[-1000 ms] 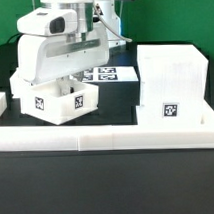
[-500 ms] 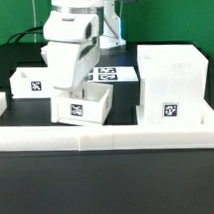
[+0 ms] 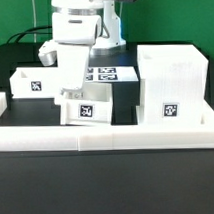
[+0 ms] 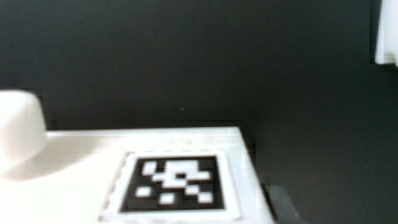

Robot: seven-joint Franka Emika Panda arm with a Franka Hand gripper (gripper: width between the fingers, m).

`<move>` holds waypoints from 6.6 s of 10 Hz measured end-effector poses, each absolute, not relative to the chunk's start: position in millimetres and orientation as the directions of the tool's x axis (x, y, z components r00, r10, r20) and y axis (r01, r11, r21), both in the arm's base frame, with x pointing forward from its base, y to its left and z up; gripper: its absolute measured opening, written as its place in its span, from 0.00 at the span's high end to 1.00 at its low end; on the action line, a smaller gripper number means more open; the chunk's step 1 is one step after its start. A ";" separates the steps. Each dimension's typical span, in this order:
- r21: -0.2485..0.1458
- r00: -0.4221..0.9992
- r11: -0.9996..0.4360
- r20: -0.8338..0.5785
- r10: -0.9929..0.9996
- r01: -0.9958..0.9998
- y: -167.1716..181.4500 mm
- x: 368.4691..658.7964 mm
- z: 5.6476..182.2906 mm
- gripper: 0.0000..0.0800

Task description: Assemble drawer

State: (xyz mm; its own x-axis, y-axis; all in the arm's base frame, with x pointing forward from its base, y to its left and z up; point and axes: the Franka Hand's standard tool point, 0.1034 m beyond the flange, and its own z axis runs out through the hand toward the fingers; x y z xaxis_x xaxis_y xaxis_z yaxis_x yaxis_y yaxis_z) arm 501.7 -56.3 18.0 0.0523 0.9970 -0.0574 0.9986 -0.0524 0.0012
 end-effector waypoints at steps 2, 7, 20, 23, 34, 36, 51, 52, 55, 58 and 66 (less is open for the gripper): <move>-0.010 0.117 -0.118 -0.050 0.992 0.993 -41.1 514.7 22.5 0.95; -0.004 0.182 -0.183 -0.043 0.982 0.983 -33.8 522.6 19.2 0.95; 0.009 0.197 -0.197 -0.022 0.980 0.980 -10.8 512.2 15.5 0.95; 0.013 0.149 -0.148 -0.028 0.988 0.989 -4.7 511.4 15.2 0.95; 0.009 0.083 -0.083 -0.040 0.996 0.996 -1.6 510.8 13.9 0.95; 0.009 0.084 -0.084 -0.040 0.996 0.996 -1.8 510.8 13.9 0.95; -0.021 0.066 -0.067 -0.051 0.996 0.997 13.3 515.2 24.5 0.47; -0.021 0.072 -0.073 -0.053 0.996 0.997 14.0 517.1 29.9 0.31; -0.022 0.084 -0.086 -0.061 0.995 0.996 5.7 518.7 52.8 0.19; -0.043 0.018 -0.021 -0.068 0.998 0.999 -27.9 517.3 67.0 0.19; -0.072 -0.035 0.036 0.020 0.999 0.997 -55.3 531.7 54.1 0.19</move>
Offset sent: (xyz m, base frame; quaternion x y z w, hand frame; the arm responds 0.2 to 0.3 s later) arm 0.0274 0.0355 -0.0043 0.0098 0.0113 0.0840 0.9964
